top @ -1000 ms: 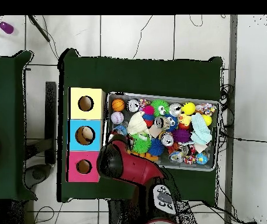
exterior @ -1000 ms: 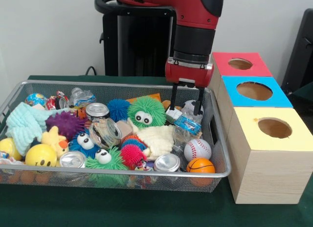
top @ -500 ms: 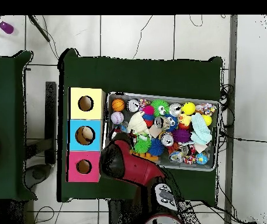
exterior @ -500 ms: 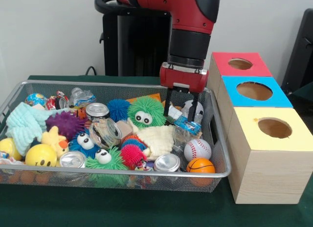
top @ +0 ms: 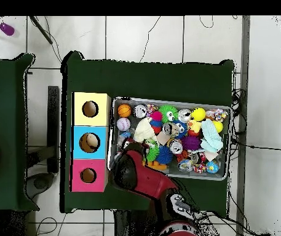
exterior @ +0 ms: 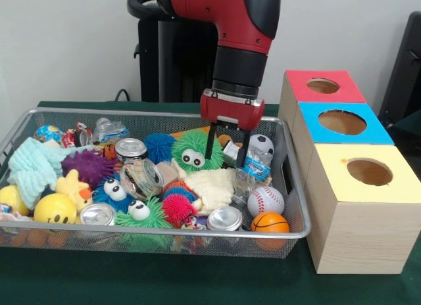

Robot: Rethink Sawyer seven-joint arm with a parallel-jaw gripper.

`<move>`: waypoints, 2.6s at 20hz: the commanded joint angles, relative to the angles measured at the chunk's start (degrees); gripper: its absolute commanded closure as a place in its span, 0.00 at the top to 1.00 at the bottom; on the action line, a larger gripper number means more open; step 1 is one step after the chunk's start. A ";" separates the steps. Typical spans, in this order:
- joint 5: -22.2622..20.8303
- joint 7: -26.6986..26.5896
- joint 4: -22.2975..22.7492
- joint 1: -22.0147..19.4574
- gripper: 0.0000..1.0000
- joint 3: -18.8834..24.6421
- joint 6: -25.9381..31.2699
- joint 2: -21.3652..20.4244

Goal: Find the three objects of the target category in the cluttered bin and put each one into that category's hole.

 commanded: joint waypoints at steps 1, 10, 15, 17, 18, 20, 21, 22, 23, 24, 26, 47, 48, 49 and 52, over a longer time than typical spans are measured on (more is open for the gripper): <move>1.94 19.91 2.62 -0.43 1.00 5.62 -4.57 2.41; 6.22 23.33 3.32 1.71 1.00 4.38 0.46 1.05; 6.60 23.39 2.70 3.13 1.00 3.29 1.77 0.59; 6.52 23.52 2.64 3.41 1.00 3.11 2.00 0.44; 6.40 23.57 2.60 3.37 1.00 3.16 1.95 0.47; 6.05 23.87 2.74 3.15 1.00 3.53 1.61 0.35; 6.00 24.19 2.89 2.90 1.00 3.90 1.67 0.34; 5.95 24.52 3.05 2.65 1.00 4.27 1.74 0.33; 6.37 25.38 3.20 2.50 1.00 4.61 1.40 0.48; 6.62 25.58 3.13 2.64 1.00 4.47 1.14 0.59; 6.70 25.66 2.96 2.52 1.00 4.45 0.92 0.77; 12.62 27.22 1.31 2.90 1.00 3.72 6.05 -0.72; 12.56 27.25 1.50 2.94 1.00 3.75 6.35 -0.91; 12.90 27.15 1.56 3.08 1.00 3.58 7.39 -1.47; 13.87 26.32 1.29 4.06 1.00 2.57 9.72 -2.17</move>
